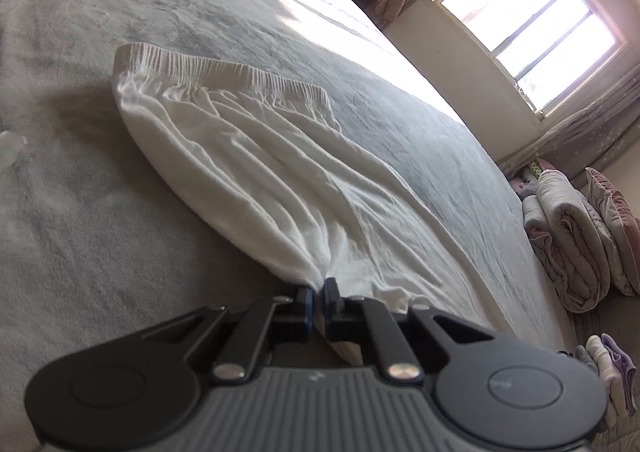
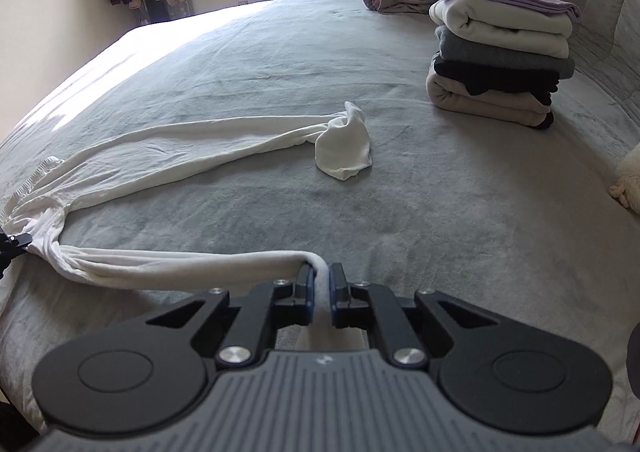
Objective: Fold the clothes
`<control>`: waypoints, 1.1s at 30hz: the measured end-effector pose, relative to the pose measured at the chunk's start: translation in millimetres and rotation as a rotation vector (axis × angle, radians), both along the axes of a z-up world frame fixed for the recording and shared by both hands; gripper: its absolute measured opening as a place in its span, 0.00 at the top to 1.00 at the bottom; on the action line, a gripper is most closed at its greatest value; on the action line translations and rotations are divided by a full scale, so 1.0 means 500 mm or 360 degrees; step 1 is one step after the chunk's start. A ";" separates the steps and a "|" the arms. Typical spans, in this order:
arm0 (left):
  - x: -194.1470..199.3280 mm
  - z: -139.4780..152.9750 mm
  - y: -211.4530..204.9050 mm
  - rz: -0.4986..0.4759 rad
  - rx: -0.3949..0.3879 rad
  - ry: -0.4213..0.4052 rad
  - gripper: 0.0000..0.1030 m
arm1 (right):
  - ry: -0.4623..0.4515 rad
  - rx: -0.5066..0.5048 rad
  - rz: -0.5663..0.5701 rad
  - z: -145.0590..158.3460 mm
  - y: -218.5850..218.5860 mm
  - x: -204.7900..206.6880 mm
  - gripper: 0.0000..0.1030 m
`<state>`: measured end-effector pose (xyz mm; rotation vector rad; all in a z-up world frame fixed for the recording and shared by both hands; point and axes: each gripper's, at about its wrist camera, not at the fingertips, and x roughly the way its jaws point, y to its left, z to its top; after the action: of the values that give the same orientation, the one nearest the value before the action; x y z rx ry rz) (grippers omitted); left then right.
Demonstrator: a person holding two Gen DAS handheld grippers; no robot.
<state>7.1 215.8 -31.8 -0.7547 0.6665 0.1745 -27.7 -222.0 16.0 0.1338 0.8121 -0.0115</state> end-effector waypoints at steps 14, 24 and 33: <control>-0.022 0.037 -0.003 -0.0344 0.0147 0.0012 0.77 | 0.0020 0.0001 0.0011 -0.007 0.001 -0.021 0.50; 0.007 0.040 -0.086 -0.0723 0.0035 0.0036 0.77 | 0.0039 -0.0029 0.0117 -0.011 0.015 -0.075 0.60; 0.024 0.024 -0.173 -0.0945 0.0219 0.0133 0.78 | 0.0064 0.0034 0.0356 -0.024 0.079 -0.080 0.63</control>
<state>19.1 129.3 -19.6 -0.3946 0.9207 -0.2909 -67.7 -182.8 3.8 0.0625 0.8642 0.2061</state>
